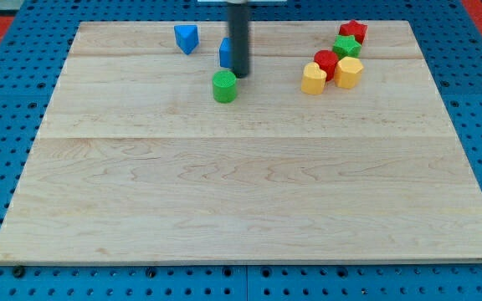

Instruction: Move the red star parallel right to the blue cube

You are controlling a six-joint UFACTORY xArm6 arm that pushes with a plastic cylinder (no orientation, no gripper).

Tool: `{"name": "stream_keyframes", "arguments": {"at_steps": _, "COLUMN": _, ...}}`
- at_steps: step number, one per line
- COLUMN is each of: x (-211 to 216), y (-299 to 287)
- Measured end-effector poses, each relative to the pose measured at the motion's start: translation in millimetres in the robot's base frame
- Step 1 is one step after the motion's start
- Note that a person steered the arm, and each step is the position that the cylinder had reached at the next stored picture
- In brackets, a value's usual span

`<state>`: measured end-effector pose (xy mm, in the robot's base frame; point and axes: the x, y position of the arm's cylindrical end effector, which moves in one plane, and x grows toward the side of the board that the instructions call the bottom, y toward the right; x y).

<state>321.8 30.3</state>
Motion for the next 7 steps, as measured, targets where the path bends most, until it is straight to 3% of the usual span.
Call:
{"name": "stream_keyframes", "arguments": {"at_steps": 1, "x": -29.1, "y": 20.7}}
{"name": "stream_keyframes", "arguments": {"at_steps": 3, "x": -82.6, "y": -77.5}}
{"name": "stream_keyframes", "arguments": {"at_steps": 4, "x": -129.2, "y": -28.3}}
{"name": "stream_keyframes", "arguments": {"at_steps": 6, "x": -128.4, "y": 52.5}}
{"name": "stream_keyframes", "arguments": {"at_steps": 7, "x": -130.3, "y": 135.8}}
